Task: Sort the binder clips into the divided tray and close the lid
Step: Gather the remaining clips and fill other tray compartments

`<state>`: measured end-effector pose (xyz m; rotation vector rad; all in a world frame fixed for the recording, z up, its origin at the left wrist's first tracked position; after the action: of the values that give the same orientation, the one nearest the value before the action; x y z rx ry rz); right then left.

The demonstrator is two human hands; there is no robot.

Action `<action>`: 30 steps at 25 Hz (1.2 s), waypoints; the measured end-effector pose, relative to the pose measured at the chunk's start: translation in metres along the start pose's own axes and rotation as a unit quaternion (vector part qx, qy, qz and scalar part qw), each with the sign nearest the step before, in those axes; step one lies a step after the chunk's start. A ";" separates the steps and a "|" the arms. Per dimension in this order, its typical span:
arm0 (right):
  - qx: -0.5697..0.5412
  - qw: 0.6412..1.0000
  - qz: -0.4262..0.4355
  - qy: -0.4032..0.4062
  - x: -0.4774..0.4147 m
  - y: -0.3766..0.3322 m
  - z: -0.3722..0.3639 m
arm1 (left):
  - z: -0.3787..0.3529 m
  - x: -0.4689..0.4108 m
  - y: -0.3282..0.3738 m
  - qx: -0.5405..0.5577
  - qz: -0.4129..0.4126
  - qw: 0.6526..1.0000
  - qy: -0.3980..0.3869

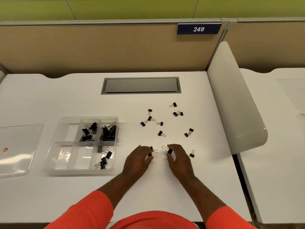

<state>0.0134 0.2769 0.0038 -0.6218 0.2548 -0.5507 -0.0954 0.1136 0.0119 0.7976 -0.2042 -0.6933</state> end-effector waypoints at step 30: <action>0.083 0.991 0.068 -0.078 0.036 -0.234 -0.152 | 0.205 0.065 -0.144 0.080 0.007 0.997 -0.005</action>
<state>-0.1113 0.0254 0.0249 -0.4795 0.1022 -0.3854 -0.2026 -0.1197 0.0454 0.9448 -0.2769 -0.6739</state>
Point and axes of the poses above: each hand's wrist, its own x-axis away from the middle knuckle, its own z-axis out of the back of the hand, y = z × x, the point moved 10 cm from there along -x, towards the middle knuckle, and after that the axes turned 12 degrees about x, right-handed, at the moved point
